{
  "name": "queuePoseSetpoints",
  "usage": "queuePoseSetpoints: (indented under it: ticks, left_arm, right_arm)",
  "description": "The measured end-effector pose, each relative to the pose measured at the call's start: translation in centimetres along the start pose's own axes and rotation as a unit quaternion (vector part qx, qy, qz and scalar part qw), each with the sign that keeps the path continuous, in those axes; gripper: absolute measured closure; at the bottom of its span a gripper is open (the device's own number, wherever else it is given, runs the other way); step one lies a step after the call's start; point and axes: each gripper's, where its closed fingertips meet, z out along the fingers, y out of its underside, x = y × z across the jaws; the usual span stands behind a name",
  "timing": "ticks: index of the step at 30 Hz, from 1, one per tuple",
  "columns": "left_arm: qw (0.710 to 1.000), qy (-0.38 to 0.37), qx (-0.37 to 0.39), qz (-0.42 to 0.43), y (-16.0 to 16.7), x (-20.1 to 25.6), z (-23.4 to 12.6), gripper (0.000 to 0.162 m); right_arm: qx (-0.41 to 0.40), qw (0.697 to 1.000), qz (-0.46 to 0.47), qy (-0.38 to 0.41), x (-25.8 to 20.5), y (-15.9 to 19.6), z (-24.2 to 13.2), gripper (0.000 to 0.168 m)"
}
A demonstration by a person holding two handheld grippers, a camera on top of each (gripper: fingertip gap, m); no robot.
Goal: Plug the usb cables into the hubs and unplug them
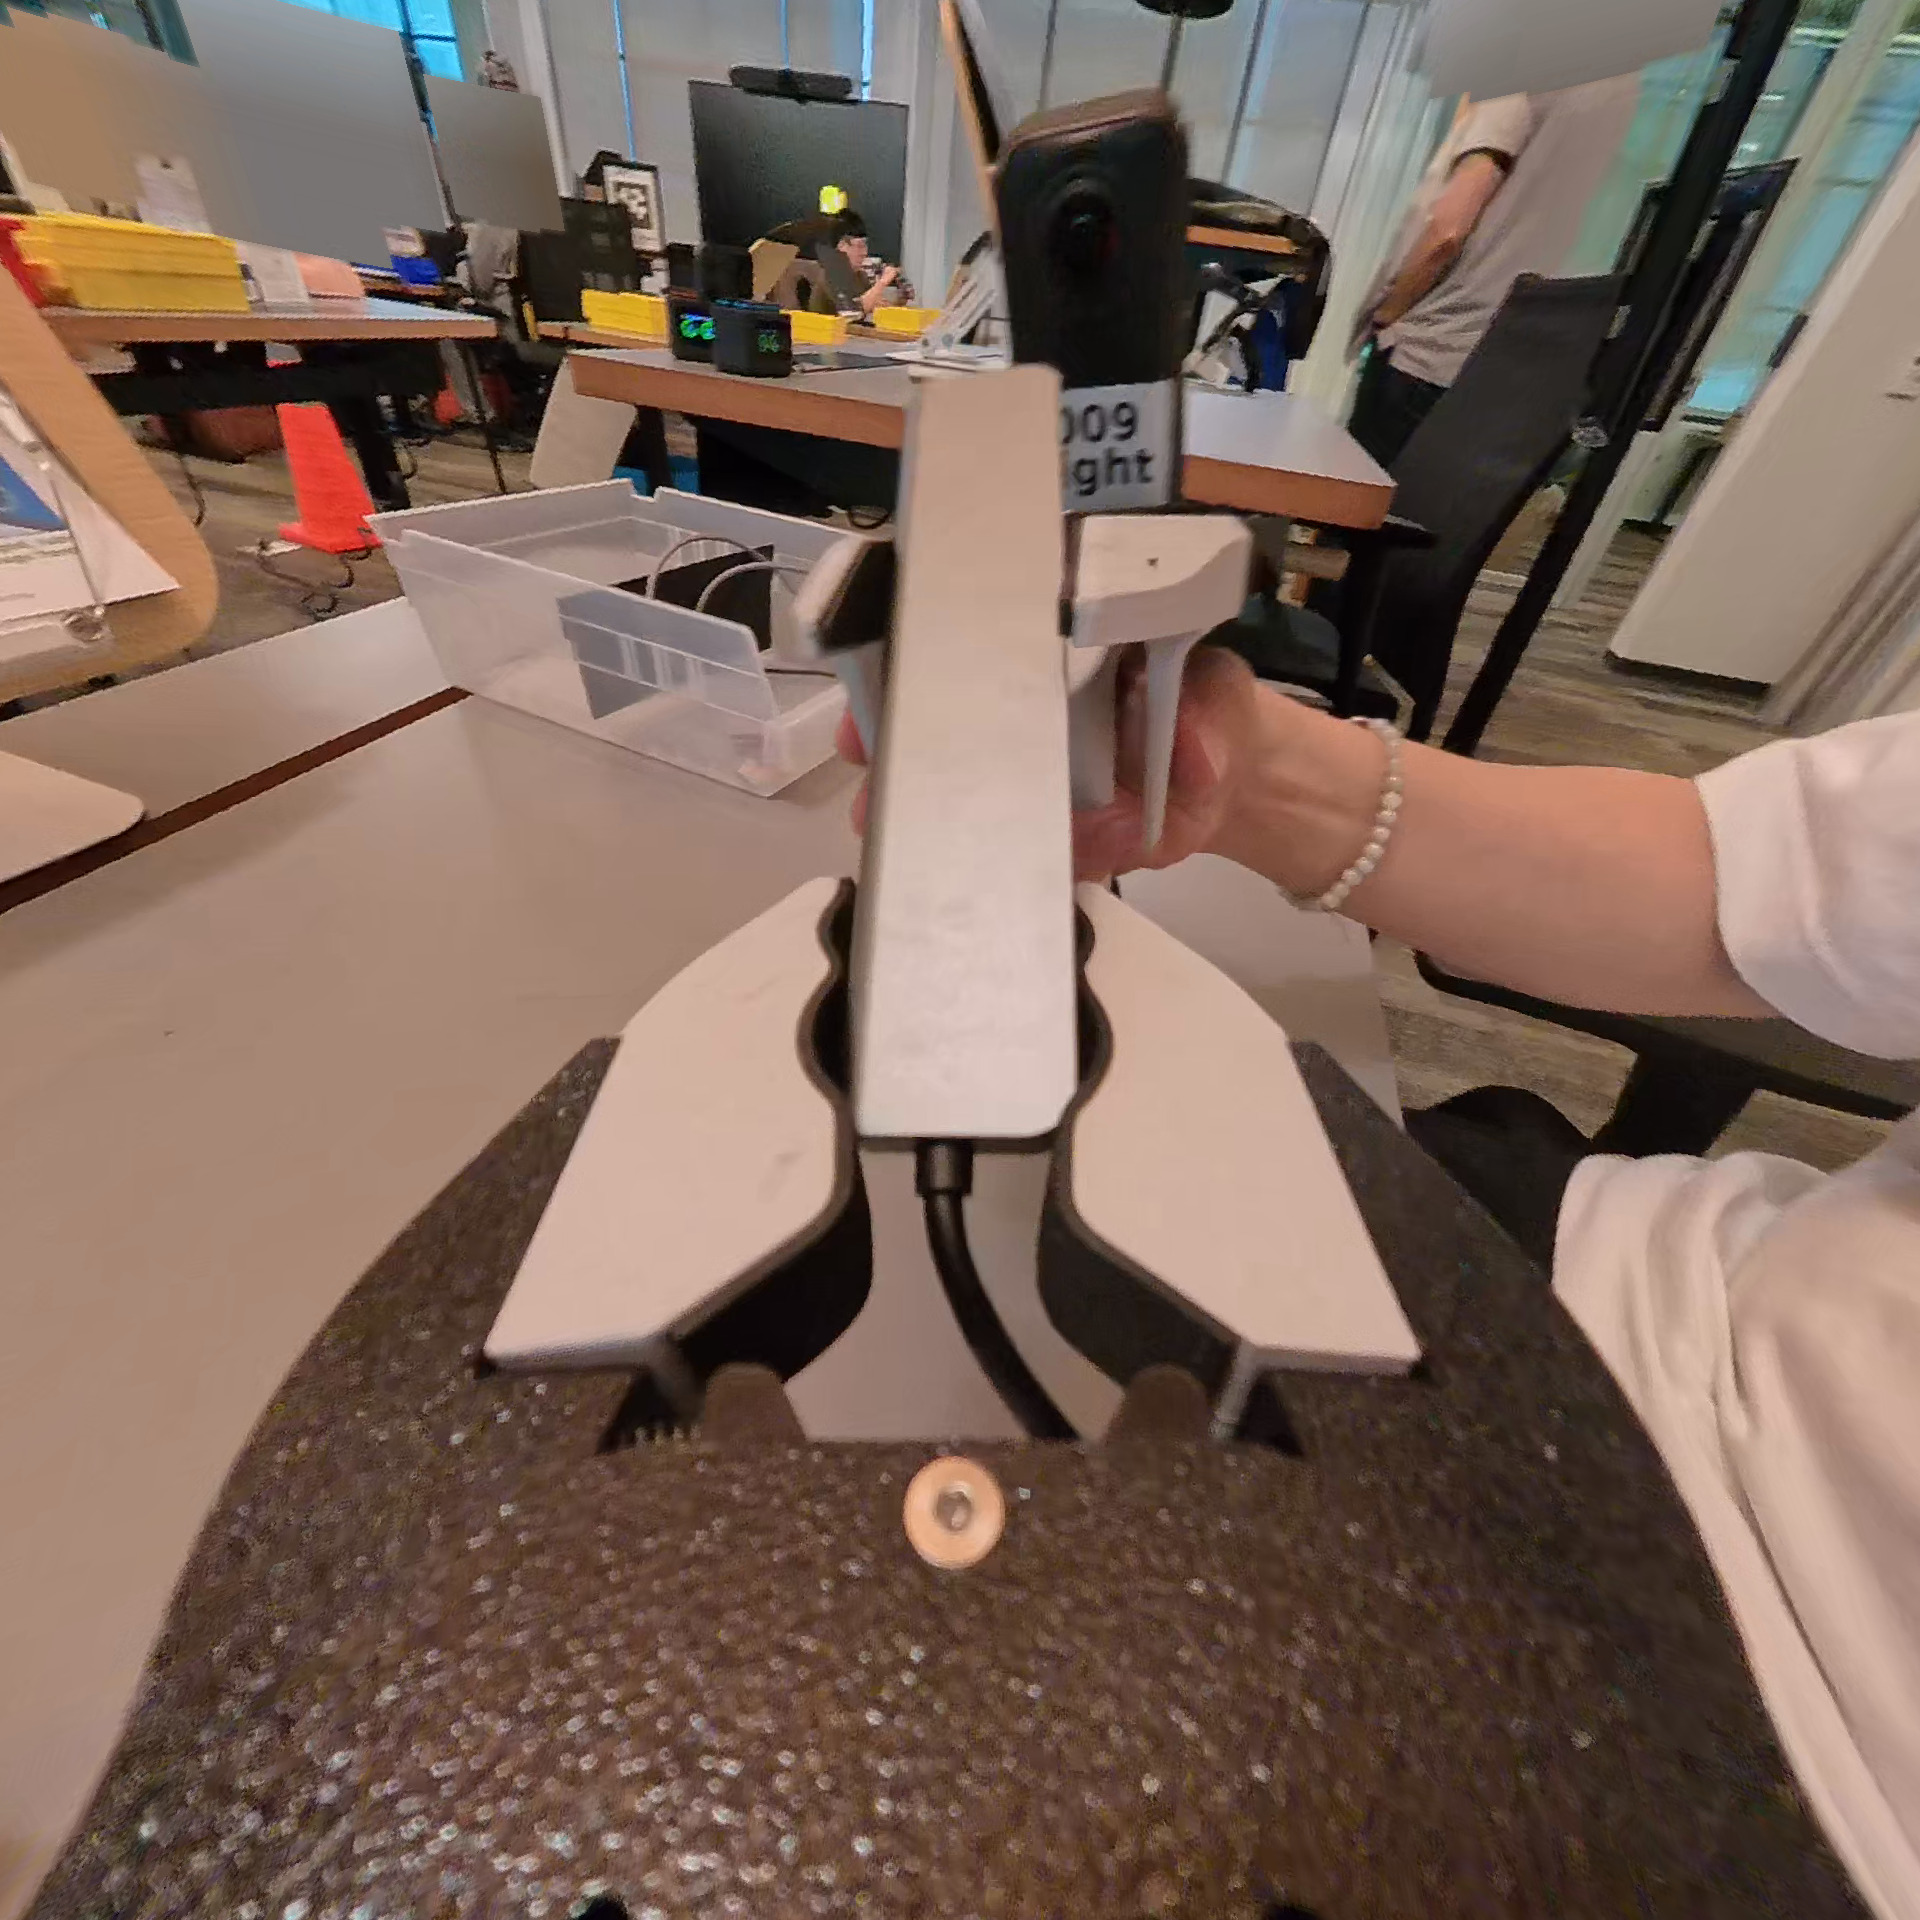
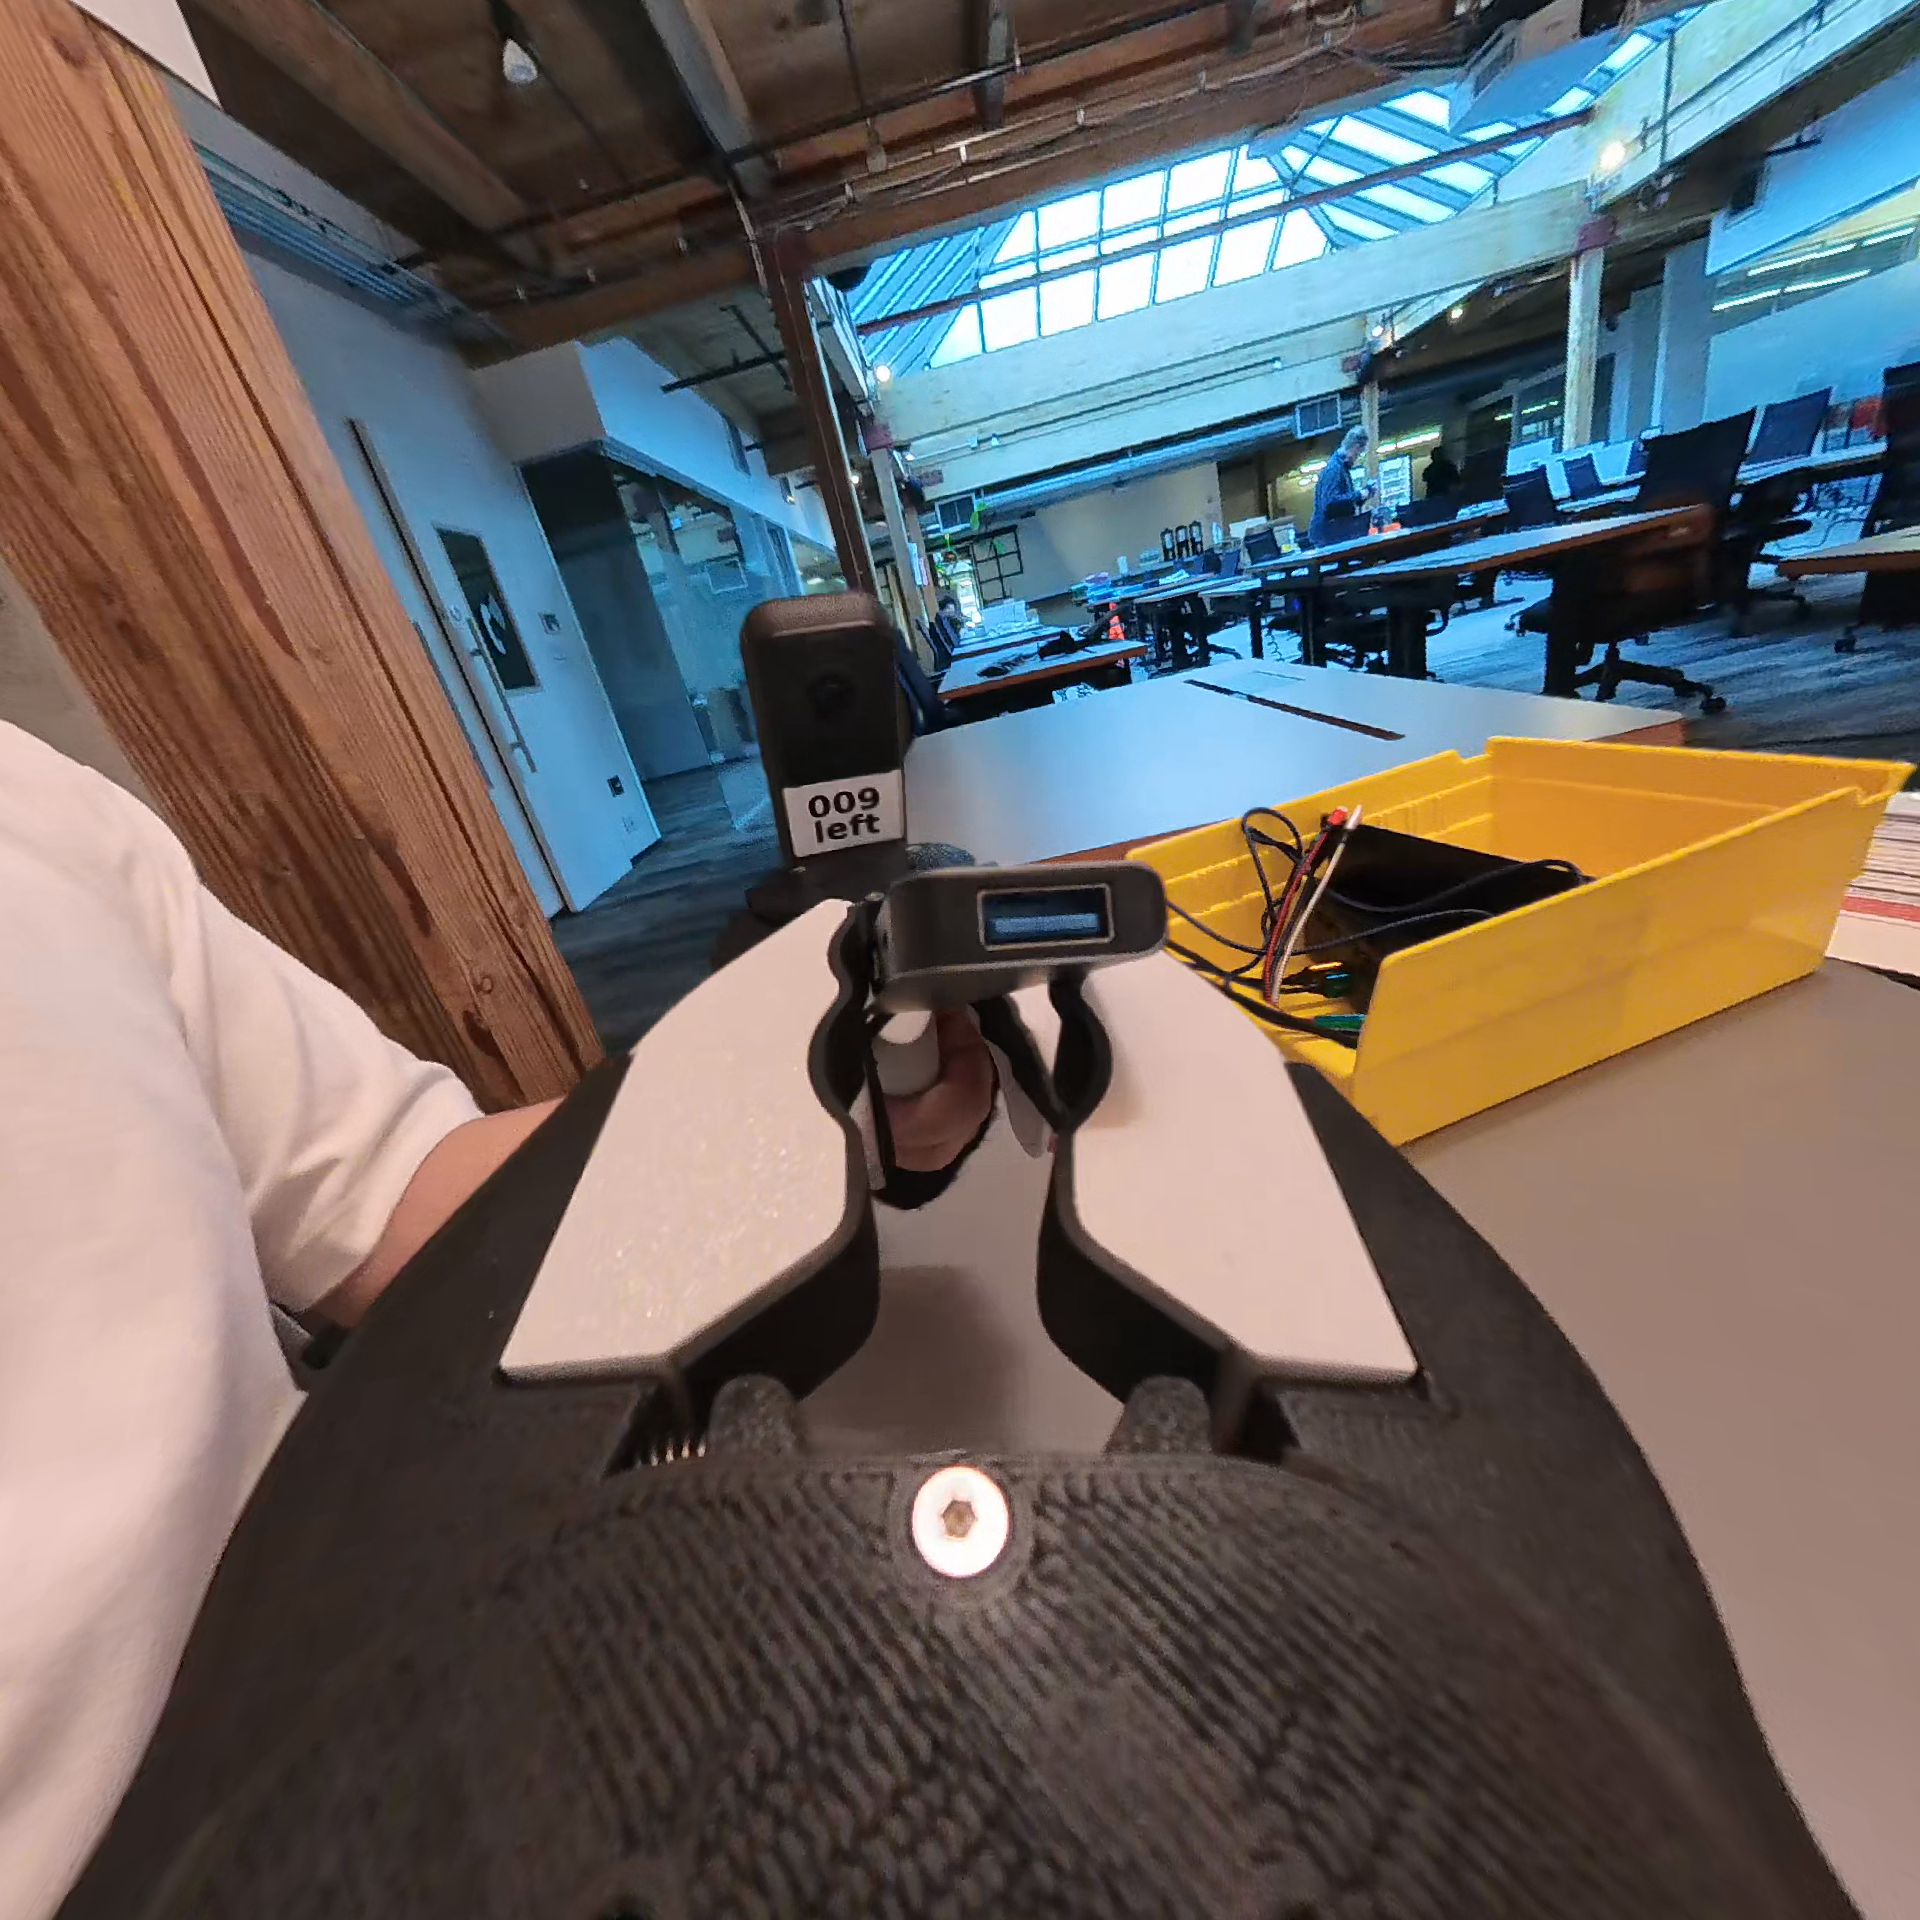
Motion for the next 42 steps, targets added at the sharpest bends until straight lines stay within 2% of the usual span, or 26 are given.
queuePoseSetpoints:
  ticks: [2,5,8,10,13,16,18,19,23,25,27,29,31,34,36,38,40,42]
  left_arm:
    - [0.999,-0.033,-0.003,-0.007,0.1,-0.9,0.1,0.123]
    - [0.997,-0.082,0.001,0.005,0.0,-2.2,-0.2,0.106]
    - [0.993,-0.116,0.009,0.007,-0.3,-3.3,-1.0,0.104]
    - [0.99,-0.137,0.023,0.005,-0.7,-4.0,-1.7,0.104]
    - [0.989,-0.142,0.032,0.0,-0.6,-4.6,-2.2,0.109]
    - [0.99,-0.14,0.031,-0.009,-0.1,-4.9,-2.1,0.112]
    - [0.99,-0.137,0.025,-0.01,0.3,-5.0,-1.9,0.114]
    - [0.99,-0.137,0.02,-0.009,0.5,-5.1,-1.8,0.114]
    - [0.991,-0.134,0.001,-0.005,1.5,-5.4,-1.5,0.115]
    - [0.99,-0.137,-0.008,-0.005,2.0,-5.6,-1.5,0.115]
    - [0.99,-0.139,-0.015,-0.005,2.4,-5.8,-1.5,0.116]
    - [0.99,-0.137,-0.018,-0.008,2.6,-6.0,-1.5,0.116]
    - [0.99,-0.137,-0.019,-0.014,2.8,-6.1,-1.5,0.116]
    - [0.99,-0.138,-0.016,-0.016,2.7,-6.2,-1.8,0.117]
    - [0.99,-0.139,-0.012,-0.015,2.5,-6.2,-2.0,0.117]
    - [0.99,-0.143,-0.003,-0.018,2.1,-6.4,-2.3,0.118]
    - [0.99,-0.141,0.009,-0.024,1.8,-6.4,-2.5,0.12]
    - [0.99,-0.139,0.018,-0.033,1.6,-6.4,-2.7,0.12]
  right_arm:
    - [-0.012,0.999,-0.024,0.021,0.3,-0.4,-0.1,0.135]
    - [-0.037,0.995,-0.054,0.071,2.1,-1.9,-1.3,0.135]
    - [-0.06,0.981,-0.103,0.156,5.3,-5.7,-4.6,0.135]
    - [-0.074,0.954,-0.137,0.257,8.9,-9.5,-8.2,0.135]
    - [-0.099,0.866,-0.215,0.441,15.7,-15.9,-16.0,0.135]
    - [-0.108,0.742,-0.279,0.601,21.7,-21.6,-24.9,0.135]
    - [-0.107,0.677,-0.312,0.658,24.3,-23.9,-29.3,0.135]
    - [-0.108,0.663,-0.318,0.669,25.4,-24.4,-30.7,0.135]
    - [-0.145,0.627,-0.299,0.705,29.5,-22.7,-34.4,0.135]
    - [-0.179,0.643,-0.264,0.697,31.4,-20.0,-34.6,0.135]
    - [-0.257,0.649,-0.222,0.681,33.5,-16.1,-34.9,0.135]
    - [-0.353,0.638,-0.188,0.657,34.9,-12.3,-35.5,0.135]
    - [-0.438,0.608,-0.152,0.645,35.5,-9.2,-36.9,0.132]
    - [-0.522,0.561,-0.057,0.64,34.3,-6.0,-40.2,0.104]
    - [-0.497,0.546,-0.04,0.673,33.9,-6.7,-42.0,0.103]
    - [-0.424,0.576,-0.043,0.698,33.9,-8.2,-42.4,0.097]
    - [-0.338,0.59,-0.015,0.733,33.5,-10.1,-43.3,0.116]
    - [-0.32,0.603,0.029,0.73,32.7,-10.1,-43.7,0.119]
